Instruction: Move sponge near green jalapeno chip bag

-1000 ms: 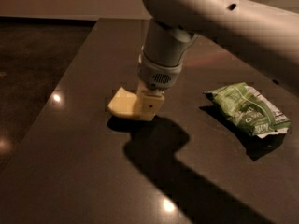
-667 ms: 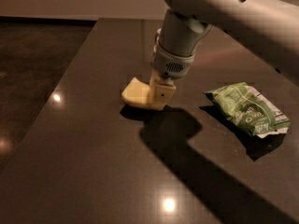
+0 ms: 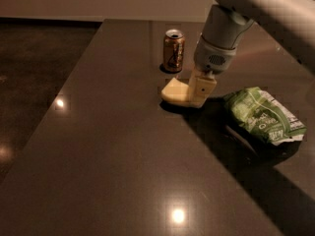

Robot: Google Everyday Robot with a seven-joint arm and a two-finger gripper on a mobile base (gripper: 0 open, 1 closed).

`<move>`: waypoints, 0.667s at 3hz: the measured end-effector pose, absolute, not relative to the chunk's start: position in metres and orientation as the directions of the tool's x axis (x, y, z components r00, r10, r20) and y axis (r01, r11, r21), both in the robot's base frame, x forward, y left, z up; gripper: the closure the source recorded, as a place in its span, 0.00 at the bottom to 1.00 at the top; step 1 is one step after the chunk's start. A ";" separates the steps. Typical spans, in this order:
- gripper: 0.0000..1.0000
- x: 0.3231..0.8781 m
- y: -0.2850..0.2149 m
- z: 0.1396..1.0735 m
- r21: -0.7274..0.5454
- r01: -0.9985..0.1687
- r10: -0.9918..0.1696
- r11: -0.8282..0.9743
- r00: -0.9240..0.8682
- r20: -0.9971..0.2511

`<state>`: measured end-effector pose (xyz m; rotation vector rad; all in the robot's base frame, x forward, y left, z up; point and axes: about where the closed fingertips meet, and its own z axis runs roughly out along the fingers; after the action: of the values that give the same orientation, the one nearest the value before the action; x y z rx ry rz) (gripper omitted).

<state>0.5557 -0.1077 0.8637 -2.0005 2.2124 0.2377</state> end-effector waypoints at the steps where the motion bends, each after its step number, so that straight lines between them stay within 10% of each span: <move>1: 1.00 0.558 -0.133 0.861 0.036 -0.991 -0.970 0.131 -0.135 -0.202; 2: 0.87 0.562 -0.150 0.858 0.047 -0.985 -0.964 0.168 -0.174 -0.200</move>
Offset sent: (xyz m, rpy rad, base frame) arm -0.0025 -0.0705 -0.0084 -0.0276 0.0870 -0.1199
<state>0.5615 -0.1499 0.8578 -1.9338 2.3032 0.2501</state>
